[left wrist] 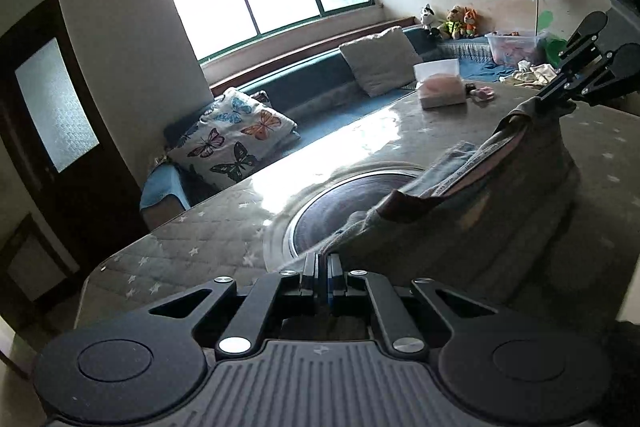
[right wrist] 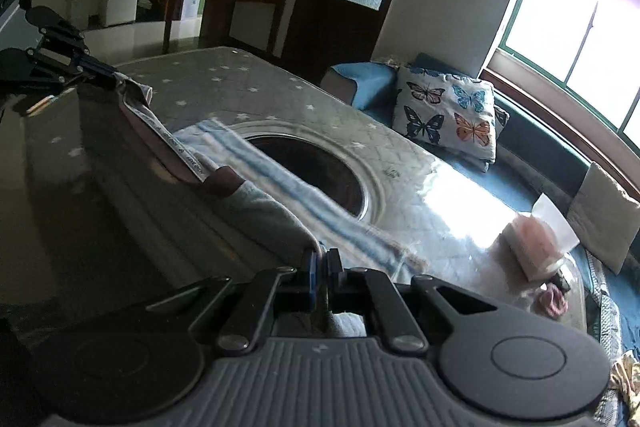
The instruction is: Fold clothes
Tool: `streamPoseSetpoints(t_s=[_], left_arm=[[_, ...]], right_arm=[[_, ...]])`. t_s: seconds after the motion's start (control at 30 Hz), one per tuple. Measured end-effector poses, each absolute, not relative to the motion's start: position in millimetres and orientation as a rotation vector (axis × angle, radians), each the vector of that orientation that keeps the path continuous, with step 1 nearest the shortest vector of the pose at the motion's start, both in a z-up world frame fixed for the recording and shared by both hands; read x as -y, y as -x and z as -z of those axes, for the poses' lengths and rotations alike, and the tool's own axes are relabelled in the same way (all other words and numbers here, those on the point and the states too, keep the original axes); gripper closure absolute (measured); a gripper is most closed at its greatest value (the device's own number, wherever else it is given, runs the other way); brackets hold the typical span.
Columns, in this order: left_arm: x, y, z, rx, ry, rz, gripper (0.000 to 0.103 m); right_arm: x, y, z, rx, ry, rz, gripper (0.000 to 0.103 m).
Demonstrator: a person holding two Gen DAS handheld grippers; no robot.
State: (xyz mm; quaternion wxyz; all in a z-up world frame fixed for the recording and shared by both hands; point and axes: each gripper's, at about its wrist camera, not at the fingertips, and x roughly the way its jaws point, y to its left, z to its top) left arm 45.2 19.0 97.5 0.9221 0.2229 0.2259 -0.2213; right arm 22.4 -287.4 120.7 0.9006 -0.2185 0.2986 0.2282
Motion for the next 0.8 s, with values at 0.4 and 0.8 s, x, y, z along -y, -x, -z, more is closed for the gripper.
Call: streamPoseSetpoints(t_s=[0.4,0.8], left_arm=[[-20,-172,-60,-0.623,-0.402,0.480,0.099],[-30,-228,-22,-0.744,-0.284,0.357,0.091]], right_arm=[[281,-158,-70,-0.741,0.430,-0.439,0.099],[296,-210,-11,-0.813,0.223,-0.341,0.091]])
